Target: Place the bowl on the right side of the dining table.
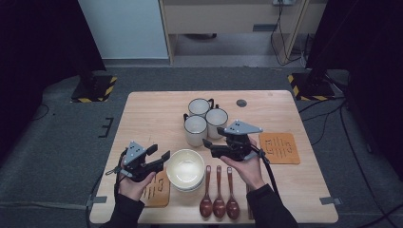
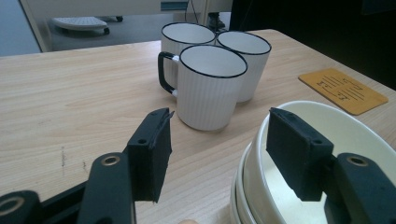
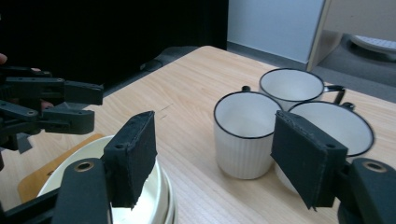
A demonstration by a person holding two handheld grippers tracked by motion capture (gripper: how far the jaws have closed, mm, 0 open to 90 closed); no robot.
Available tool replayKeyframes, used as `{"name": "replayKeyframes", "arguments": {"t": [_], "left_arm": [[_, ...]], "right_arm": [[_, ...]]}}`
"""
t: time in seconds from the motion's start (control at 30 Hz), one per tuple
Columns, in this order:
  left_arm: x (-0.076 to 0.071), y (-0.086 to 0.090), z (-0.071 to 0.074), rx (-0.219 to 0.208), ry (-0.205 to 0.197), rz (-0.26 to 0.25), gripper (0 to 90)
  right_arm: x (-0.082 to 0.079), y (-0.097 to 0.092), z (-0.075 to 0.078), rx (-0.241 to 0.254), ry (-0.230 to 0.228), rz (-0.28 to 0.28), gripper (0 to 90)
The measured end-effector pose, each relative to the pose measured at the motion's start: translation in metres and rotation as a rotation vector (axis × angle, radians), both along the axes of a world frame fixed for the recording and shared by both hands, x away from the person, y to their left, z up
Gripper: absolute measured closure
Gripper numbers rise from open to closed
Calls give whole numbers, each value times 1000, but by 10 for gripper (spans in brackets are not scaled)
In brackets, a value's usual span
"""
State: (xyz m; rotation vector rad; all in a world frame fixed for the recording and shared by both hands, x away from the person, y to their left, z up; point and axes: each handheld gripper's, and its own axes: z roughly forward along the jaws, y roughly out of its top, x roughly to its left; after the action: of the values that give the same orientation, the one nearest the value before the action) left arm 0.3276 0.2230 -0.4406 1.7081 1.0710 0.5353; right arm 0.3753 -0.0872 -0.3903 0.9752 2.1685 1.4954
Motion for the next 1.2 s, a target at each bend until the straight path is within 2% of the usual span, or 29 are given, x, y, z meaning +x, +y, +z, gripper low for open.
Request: {"name": "replayKeyframes", "arguments": {"t": [0.33,0.77,0.97,1.1,1.2], "left_arm": [[-3,-7,-6,-3,15,-12,446],[-3,-15,-12,16,43,-42,524],[-2,-17,-15,23,58,-41,600],[-1,-19,-17,37,69,-45,624],[0,-20,-20,31,80,-54,654]], "right_arm": [[-3,13,-16,-21,33,30,336],[-5,27,-38,-55,73,55,358],[-6,34,-46,-70,90,68,383],[-7,38,-51,-80,102,75,419],[-8,41,-54,-100,102,83,474]]}}
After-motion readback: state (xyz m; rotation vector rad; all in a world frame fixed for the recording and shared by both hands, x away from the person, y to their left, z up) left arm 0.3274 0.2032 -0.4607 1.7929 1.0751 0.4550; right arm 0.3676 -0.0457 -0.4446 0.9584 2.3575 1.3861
